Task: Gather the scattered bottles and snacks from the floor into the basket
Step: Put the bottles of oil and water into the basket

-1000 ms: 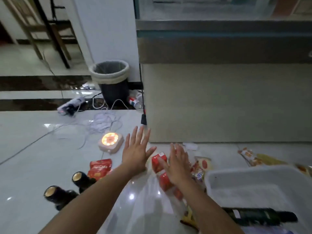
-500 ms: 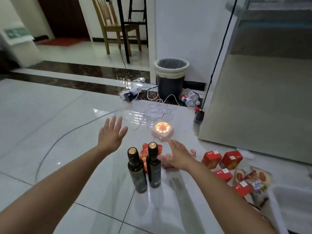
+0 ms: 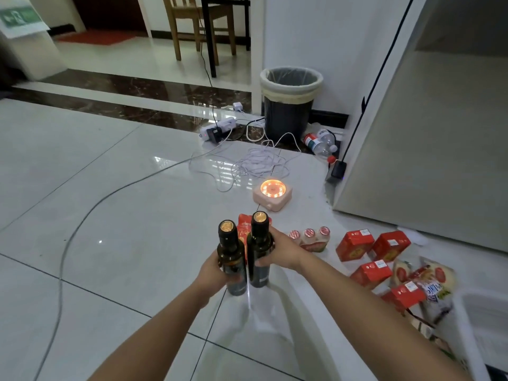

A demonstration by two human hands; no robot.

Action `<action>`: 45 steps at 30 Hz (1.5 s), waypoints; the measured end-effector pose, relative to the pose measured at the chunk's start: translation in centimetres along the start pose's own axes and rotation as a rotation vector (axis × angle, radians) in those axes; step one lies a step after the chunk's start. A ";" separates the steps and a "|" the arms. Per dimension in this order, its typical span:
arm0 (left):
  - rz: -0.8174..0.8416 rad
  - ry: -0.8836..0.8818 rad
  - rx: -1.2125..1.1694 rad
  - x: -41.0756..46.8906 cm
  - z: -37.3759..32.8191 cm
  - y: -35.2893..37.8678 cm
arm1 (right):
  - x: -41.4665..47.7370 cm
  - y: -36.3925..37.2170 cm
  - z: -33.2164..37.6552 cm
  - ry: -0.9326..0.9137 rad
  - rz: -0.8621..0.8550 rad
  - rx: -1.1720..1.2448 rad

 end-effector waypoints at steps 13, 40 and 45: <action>-0.056 -0.002 0.035 -0.3 -1.2 2.2 | -1.0 -0.5 -3.9 0.077 -0.206 0.259; 0.647 0.338 -0.047 -15.2 -23.1 36.4 | -34.0 -33.8 -23.9 0.463 -1.549 1.005; 0.696 0.407 0.085 -20.0 -23.4 43.0 | -41.4 -33.2 -30.1 0.654 -1.758 1.162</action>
Point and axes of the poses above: each hand's wrist, its own x-axis towards the middle knuckle, its own y-axis out of the palm, z = x × y, the point moved 9 cm from there along x, towards the middle knuckle, and after that the axes turned 11 degrees about -z, right-handed, at the moved point
